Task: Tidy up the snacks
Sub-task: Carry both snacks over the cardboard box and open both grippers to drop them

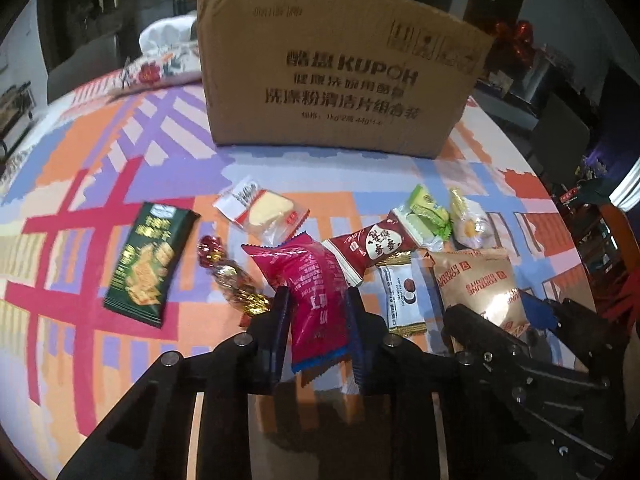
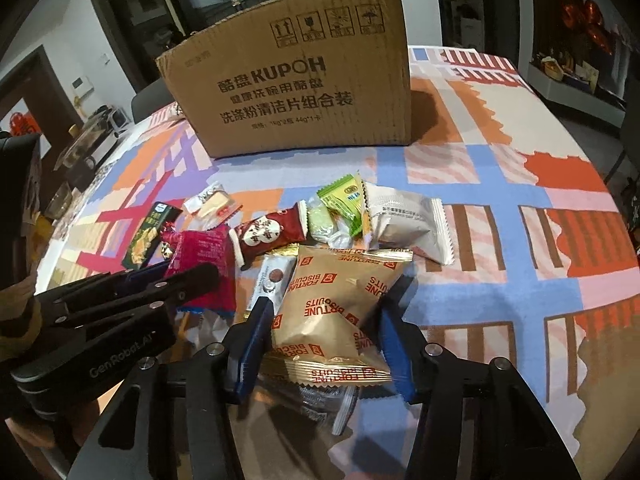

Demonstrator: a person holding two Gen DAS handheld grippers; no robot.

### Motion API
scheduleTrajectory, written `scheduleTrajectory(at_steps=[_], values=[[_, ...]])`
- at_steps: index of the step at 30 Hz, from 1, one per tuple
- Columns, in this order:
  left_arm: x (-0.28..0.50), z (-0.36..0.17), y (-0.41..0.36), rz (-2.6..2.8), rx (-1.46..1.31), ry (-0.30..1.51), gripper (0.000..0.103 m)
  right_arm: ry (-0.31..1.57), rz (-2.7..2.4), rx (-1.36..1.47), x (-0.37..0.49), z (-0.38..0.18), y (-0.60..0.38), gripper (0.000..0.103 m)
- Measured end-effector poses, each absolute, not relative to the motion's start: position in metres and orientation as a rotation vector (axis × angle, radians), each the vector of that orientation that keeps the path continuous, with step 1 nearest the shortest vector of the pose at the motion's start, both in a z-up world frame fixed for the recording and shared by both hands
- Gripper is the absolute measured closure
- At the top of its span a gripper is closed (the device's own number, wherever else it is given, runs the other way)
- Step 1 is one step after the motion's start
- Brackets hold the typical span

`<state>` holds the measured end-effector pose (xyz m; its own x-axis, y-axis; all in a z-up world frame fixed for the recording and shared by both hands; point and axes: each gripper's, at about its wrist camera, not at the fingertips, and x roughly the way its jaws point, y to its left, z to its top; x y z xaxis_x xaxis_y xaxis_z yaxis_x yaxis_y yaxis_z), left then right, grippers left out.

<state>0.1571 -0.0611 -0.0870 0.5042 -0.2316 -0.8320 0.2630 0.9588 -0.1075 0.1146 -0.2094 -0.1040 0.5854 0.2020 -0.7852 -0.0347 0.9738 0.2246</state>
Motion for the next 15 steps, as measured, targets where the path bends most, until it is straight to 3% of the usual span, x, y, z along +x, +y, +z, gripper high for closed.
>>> scheduleTrajectory(at_steps=[15], values=[[0.124, -0.023, -0.051, -0.34, 0.103, 0.812, 0.08, 0.833, 0.161, 0.177, 0.096, -0.051, -0.206, 0.049]])
